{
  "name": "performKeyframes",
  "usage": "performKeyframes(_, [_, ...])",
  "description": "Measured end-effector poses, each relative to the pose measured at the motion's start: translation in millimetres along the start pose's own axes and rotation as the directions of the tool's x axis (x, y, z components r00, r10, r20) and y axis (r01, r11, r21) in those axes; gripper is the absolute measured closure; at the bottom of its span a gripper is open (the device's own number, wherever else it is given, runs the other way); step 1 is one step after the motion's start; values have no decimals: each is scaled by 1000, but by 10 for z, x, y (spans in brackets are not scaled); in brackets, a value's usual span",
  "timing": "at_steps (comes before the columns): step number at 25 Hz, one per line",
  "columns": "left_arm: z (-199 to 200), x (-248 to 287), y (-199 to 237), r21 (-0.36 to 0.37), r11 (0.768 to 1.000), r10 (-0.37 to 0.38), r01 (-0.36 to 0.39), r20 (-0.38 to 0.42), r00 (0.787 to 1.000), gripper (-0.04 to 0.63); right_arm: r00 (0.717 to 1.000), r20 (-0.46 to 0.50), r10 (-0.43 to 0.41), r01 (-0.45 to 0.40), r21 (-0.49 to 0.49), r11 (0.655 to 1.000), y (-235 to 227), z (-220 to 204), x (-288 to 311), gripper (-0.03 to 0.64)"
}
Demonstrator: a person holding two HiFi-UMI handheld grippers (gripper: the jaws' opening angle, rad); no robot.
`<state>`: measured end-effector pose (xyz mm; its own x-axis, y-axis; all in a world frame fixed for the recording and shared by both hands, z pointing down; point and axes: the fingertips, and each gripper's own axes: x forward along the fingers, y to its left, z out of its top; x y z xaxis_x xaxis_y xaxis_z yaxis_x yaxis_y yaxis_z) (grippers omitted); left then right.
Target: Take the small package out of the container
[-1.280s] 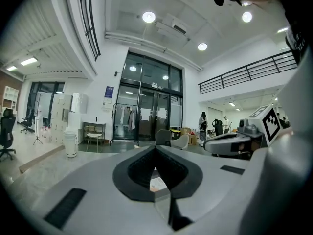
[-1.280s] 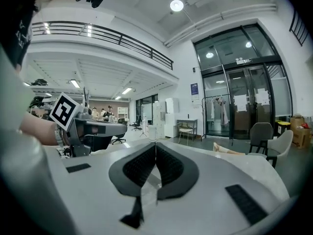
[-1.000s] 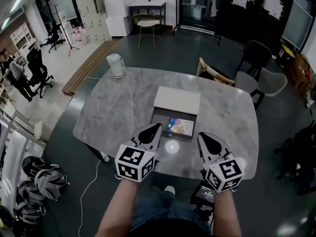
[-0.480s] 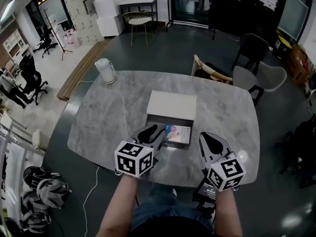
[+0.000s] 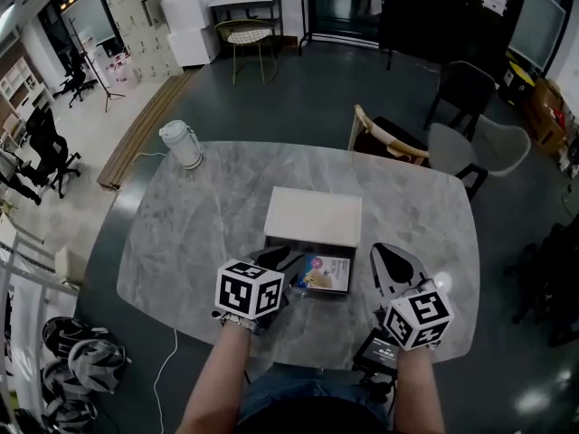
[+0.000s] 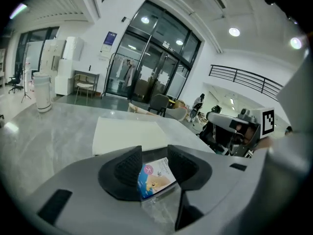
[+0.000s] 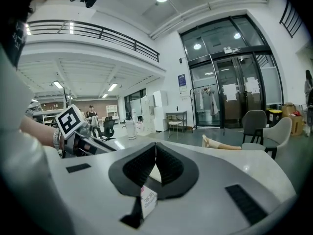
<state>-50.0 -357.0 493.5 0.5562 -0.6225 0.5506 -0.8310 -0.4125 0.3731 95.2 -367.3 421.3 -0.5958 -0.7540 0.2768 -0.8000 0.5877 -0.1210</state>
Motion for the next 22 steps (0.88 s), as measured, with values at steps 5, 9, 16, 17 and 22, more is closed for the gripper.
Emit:
performKeyframes(5, [-205, 252, 142, -84, 996, -33, 21, -144, 989, 419, 999, -35, -7, 8, 22, 1000, -121, -104, 176, 592])
performKeyframes(9, [-401, 444, 187, -109, 994, -60, 30, -282, 958, 419, 998, -65, -15, 18, 48, 999, -225, -211, 242, 592])
performKeyframes(16, [-746, 658, 265, -115, 993, -73, 17, -499, 864, 419, 994, -111, -3, 11, 72, 997, -314, -361, 370, 592])
performKeyframes(17, [-768, 688, 276, -123, 992, -82, 20, -517, 852, 419, 993, -116, -4, 13, 75, 997, -322, -379, 383, 592])
performKeyframes(22, [-873, 822, 294, -202, 979, -141, 28, -571, 809, 417, 990, -142, -15, 28, 89, 996, -389, -488, 421, 592])
